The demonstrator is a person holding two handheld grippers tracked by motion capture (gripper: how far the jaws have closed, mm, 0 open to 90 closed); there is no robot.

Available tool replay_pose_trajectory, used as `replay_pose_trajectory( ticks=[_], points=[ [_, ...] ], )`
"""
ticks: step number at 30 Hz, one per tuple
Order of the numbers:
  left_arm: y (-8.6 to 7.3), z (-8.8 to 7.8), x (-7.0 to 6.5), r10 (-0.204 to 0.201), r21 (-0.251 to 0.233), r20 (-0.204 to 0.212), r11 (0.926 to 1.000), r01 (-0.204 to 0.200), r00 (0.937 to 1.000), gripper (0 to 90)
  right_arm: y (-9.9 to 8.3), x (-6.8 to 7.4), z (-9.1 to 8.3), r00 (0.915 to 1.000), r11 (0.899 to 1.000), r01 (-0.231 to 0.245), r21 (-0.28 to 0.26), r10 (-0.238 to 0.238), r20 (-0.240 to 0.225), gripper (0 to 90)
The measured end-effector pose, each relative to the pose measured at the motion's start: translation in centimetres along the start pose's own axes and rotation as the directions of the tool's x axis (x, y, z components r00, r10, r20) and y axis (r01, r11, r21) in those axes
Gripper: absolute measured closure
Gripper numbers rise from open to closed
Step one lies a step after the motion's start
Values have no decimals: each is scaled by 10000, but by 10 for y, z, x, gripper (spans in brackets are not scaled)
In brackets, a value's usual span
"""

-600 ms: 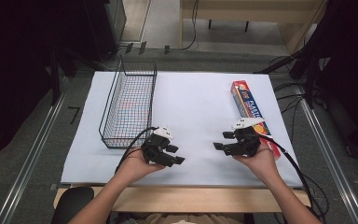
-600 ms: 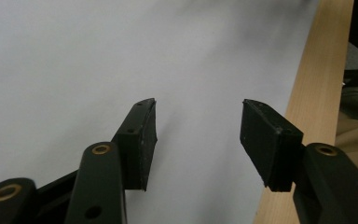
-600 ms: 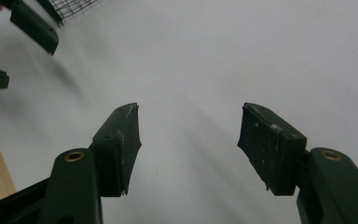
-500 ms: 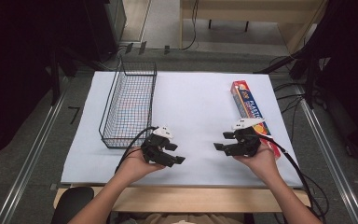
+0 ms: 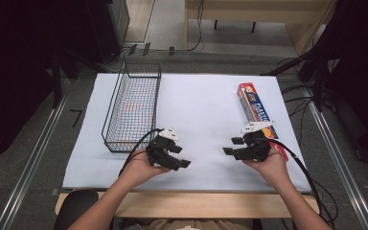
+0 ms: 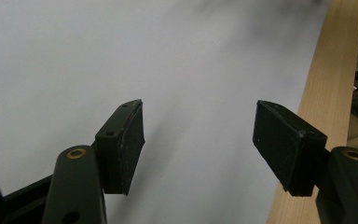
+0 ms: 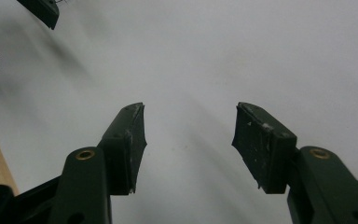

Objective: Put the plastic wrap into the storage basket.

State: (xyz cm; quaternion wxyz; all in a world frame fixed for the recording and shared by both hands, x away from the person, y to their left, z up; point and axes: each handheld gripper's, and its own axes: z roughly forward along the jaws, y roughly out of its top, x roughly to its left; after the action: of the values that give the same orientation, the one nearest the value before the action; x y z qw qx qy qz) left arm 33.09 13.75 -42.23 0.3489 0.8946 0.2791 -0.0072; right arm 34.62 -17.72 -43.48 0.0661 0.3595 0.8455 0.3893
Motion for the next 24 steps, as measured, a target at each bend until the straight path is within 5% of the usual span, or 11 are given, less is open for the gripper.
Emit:
replay_pose_trajectory(
  ticks=[24],
  points=[
    [1,1,4,23,239,-458,9997,-12,9989,352,-5,-5,-3,9999,9999,-71,101,70,109,402]
  ],
)
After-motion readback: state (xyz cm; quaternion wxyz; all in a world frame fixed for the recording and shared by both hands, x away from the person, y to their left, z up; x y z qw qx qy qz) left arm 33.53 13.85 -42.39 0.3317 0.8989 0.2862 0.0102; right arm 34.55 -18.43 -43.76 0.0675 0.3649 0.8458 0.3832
